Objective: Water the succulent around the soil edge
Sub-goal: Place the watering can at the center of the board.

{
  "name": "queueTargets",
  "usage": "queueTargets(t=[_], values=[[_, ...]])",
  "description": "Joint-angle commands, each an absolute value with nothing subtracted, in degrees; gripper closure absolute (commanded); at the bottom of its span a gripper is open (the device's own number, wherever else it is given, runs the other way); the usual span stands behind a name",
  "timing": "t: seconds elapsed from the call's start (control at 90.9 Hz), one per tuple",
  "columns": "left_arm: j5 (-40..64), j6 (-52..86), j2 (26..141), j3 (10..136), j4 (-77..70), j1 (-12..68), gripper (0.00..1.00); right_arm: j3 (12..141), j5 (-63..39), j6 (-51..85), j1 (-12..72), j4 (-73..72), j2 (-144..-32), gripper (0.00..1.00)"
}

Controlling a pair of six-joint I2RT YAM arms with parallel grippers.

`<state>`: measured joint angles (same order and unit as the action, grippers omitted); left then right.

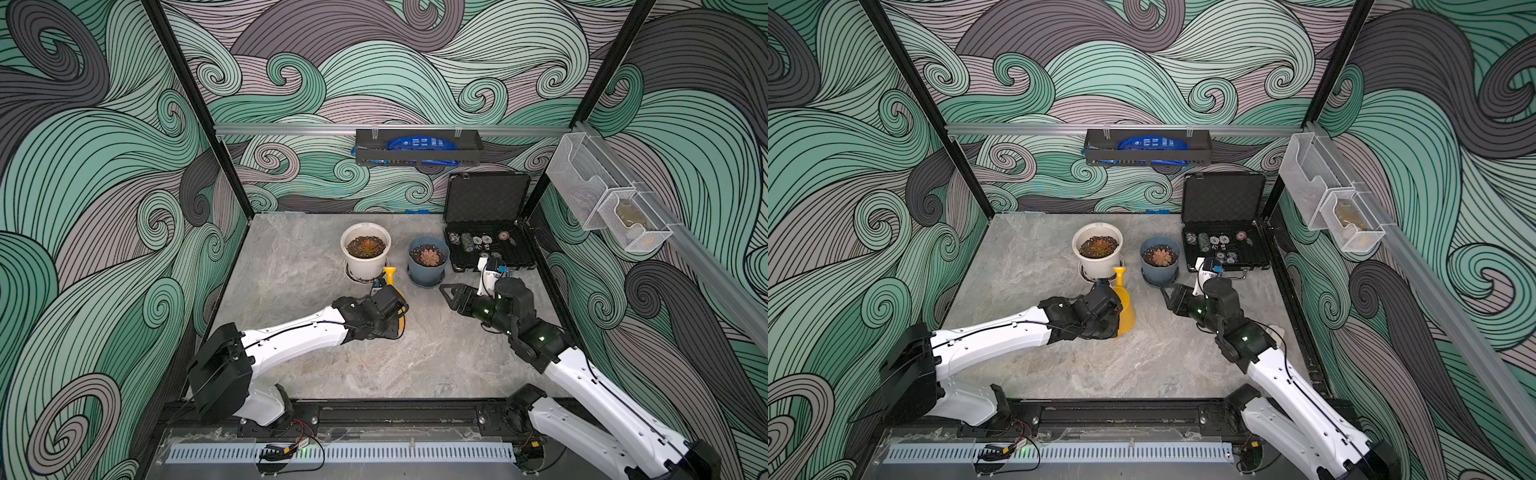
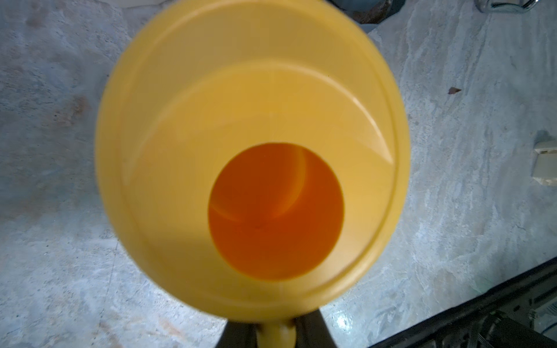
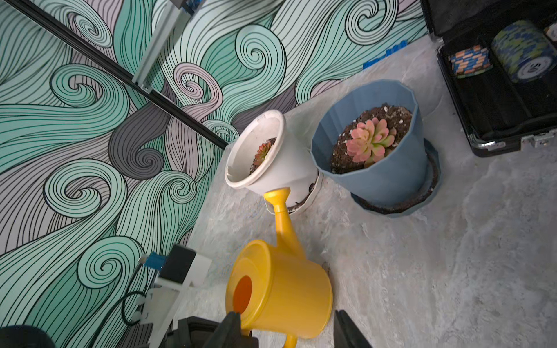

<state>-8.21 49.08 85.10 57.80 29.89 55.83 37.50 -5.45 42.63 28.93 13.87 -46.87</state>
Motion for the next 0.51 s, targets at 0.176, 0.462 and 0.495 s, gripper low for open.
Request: queueTargets(t=[0.176, 0.462, 0.495], values=[[-11.78, 50.57, 89.72, 60.42, 27.71, 58.94, 0.83, 37.69, -8.16, 43.57, 29.33, 19.17, -45.34, 0.47], [-12.09, 50.81, 87.53, 60.03, 27.95, 59.24, 0.58, 37.15, -7.42, 43.81, 29.30, 20.69, -43.38, 0.47], [-12.11, 50.74, 87.07, 60.03, 28.05, 59.24, 0.57, 37.12, -7.48, 43.85, 29.34, 20.88, -43.27, 0.47]])
